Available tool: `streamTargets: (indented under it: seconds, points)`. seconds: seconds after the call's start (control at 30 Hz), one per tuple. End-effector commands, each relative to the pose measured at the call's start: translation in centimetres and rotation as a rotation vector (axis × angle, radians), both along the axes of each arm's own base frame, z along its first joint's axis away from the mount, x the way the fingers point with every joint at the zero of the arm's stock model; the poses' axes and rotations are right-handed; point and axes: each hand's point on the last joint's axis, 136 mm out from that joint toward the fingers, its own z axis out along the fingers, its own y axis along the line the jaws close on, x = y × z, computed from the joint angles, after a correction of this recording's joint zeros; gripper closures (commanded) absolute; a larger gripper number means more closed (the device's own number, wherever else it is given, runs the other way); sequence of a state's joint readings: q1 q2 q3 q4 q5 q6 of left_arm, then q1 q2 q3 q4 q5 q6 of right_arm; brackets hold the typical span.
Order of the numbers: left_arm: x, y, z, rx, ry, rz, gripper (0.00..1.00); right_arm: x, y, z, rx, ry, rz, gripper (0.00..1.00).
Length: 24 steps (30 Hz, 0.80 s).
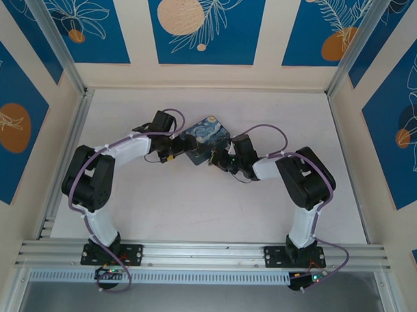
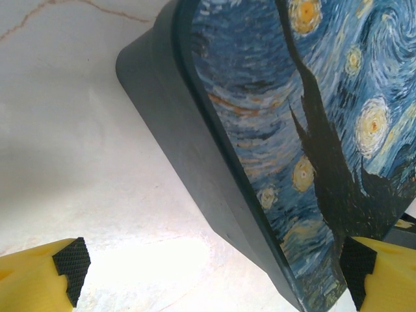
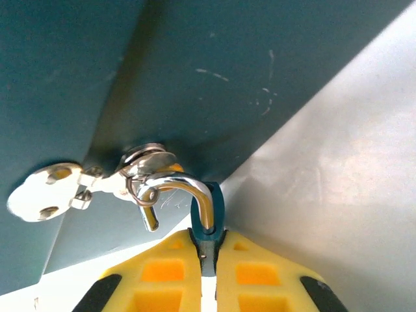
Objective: Unlock the padlock with the key
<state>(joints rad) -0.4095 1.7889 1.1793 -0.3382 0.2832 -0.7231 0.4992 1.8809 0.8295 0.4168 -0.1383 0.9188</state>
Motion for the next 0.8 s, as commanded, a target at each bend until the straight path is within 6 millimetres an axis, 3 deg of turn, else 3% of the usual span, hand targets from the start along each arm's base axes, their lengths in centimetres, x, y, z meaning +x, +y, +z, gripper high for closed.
streamTargets:
  seconds: [0.0, 0.4, 0.77]
  points:
    - [-0.4, 1.0, -1.6, 0.036, 0.041, 0.007, 0.00, -0.3, -0.5, -0.7, 0.005, 0.020, -0.010, 1.00]
    - [-1.1, 1.2, -3.3, 0.041, 0.088, 0.025, 0.00, -0.4, -0.6, -0.3, 0.105, 0.087, -0.085, 1.00]
    - [-1.9, 1.5, -4.8, 0.053, 0.129, 0.027, 0.00, 2.0, -0.4, 0.7, 0.172, 0.145, -0.165, 1.00]
